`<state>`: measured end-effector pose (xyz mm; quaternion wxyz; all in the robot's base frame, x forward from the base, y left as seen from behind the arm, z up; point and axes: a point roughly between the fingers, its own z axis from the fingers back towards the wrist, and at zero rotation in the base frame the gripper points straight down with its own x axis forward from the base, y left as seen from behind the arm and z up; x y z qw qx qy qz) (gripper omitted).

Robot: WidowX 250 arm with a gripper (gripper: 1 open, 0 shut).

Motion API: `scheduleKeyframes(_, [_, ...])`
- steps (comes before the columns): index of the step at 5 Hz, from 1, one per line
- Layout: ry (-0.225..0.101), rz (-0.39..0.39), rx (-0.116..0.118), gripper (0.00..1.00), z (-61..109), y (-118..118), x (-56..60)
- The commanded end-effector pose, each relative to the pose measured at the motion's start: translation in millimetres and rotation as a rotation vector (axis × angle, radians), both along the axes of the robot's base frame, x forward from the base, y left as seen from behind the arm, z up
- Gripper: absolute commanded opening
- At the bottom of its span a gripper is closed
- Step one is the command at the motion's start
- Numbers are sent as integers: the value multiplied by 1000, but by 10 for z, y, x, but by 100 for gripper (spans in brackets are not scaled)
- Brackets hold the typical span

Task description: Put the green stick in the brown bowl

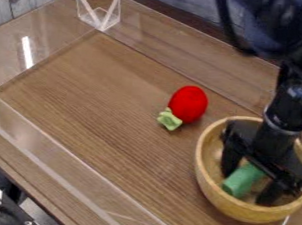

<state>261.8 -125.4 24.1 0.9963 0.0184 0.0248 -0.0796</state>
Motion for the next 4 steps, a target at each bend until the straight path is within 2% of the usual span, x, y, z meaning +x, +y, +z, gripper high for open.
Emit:
scheduleKeyframes(1, [-34, -65, -6, 100, 61, -31, 114])
scheduleKeyframes(2, [-47, -107, -7, 100, 64, -36, 205])
scheduleKeyframes(4, [-62, -81, -1, 100, -3, 80, 291])
